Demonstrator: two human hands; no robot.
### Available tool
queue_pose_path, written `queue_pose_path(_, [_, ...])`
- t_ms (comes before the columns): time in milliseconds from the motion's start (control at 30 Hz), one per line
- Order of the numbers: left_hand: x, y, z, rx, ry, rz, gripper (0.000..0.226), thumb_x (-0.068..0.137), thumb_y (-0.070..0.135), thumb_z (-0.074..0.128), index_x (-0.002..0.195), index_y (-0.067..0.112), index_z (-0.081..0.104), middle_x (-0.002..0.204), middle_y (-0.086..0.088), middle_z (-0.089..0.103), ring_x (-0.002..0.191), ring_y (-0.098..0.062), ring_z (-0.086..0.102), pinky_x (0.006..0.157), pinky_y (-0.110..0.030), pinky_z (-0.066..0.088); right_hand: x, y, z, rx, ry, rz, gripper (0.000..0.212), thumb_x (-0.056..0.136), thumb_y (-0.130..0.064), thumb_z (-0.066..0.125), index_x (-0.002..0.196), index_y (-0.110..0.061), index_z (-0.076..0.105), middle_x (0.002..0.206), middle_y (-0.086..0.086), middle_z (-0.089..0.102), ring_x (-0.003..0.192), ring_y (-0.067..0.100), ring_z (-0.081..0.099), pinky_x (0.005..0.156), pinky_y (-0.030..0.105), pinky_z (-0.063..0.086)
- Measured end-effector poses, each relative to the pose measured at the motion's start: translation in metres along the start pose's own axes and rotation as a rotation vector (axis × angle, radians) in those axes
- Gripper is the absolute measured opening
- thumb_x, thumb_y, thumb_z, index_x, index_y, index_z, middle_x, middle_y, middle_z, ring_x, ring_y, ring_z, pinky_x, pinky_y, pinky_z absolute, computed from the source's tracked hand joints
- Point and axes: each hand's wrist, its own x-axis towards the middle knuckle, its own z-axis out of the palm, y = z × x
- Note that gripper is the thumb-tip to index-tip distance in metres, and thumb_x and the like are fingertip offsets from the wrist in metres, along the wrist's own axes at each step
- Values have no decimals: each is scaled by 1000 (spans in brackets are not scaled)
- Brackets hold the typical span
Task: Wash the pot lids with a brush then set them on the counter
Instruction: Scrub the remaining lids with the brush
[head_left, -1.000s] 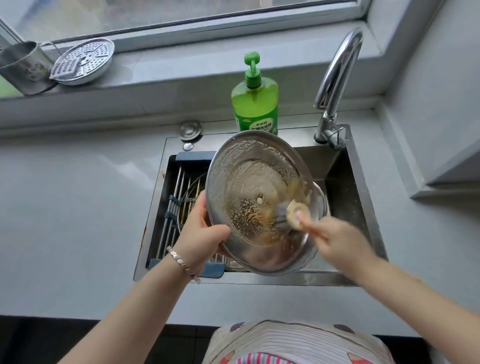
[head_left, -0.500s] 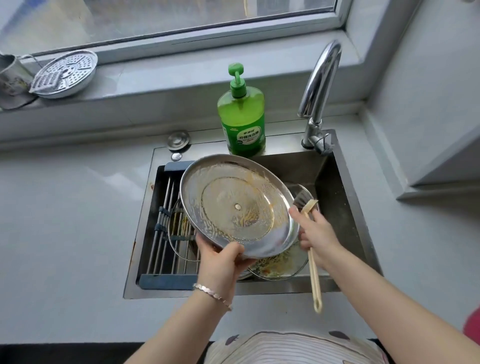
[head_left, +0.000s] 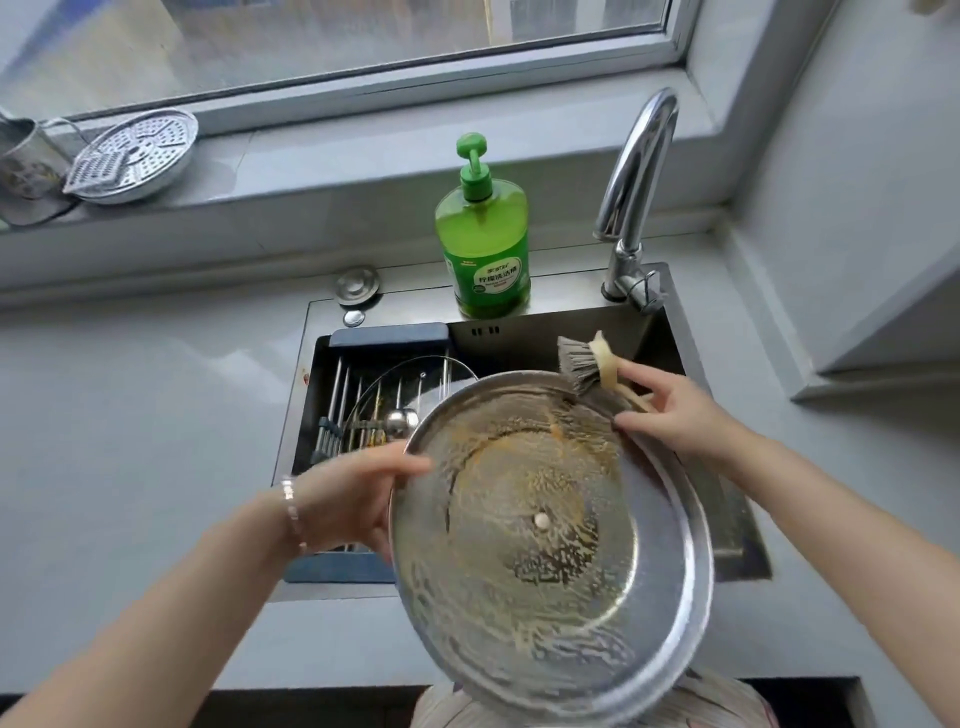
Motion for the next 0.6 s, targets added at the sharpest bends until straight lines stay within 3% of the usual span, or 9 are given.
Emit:
queue_pose_path(67, [2,-4,12,94,57,-20,53,59,5,65,110,4,51,73,-8,65,63,-22,65,55,-39,57,2,-7,3,-155,3,-85,68,84,2,60,135,-37,41,83,-3,63,59,3,47,63,7,38])
queue_pose_path(100, [4,-6,17,81,86,1,51,60,-5,56,110,6,50,66,-7,60,55,-18,62,47,-34,53,2,-7,5,-237,60,-123,67,84,-3,62,132,-45,40,85,-5,65,65,2,50,67,11,40])
queue_pose_path(167, [6,-11,22,-15,102,76,63,58,-13,43,116,12,49,61,-7,52,45,-15,55,39,-26,46,0,-8,7,-423,218,-164,55,87,-19,62,131,-46,43,101,-3,67,87,12,59,77,25,44])
queue_pose_path(233, [7,-11,27,-119,131,136,66,61,-18,38,118,13,47,58,-6,50,39,-14,52,35,-24,44,-7,-9,10,-677,282,-104,44,91,-37,54,134,-43,43,93,-1,58,85,18,53,68,28,37])
queue_pose_path(300, [6,-9,33,-166,185,179,63,72,-24,29,120,15,44,64,-7,51,36,-14,52,35,-25,45,-12,-9,20,-811,279,-50,39,95,-40,45,134,-43,44,86,-4,48,79,18,51,60,27,32])
queue_pose_path(367, [8,-7,43,-137,221,221,66,76,-23,25,122,21,42,80,-12,53,41,-17,57,37,-30,48,-21,-10,41,-758,214,-108,36,96,-33,44,131,-43,48,85,-3,48,77,18,52,58,25,31])
queue_pose_path(500, [12,-7,54,-83,319,296,66,77,-24,32,126,21,39,91,-13,56,56,-22,61,37,-29,48,-45,-21,83,-334,-133,-245,41,94,-19,52,126,-43,45,95,-3,66,65,6,52,60,24,43])
queue_pose_path(567, [8,-8,54,-52,360,355,66,76,-24,37,125,20,39,94,-13,55,61,-21,58,36,-22,45,-30,-17,67,-250,-48,-140,36,93,-15,53,122,-35,56,107,-2,69,59,1,54,58,18,45])
queue_pose_path(600, [6,-9,54,-48,372,385,66,75,-23,41,123,23,40,96,-13,55,63,-20,57,36,-20,44,-19,-14,53,-248,85,-53,33,93,-15,53,121,-31,60,111,1,69,68,1,60,64,20,47])
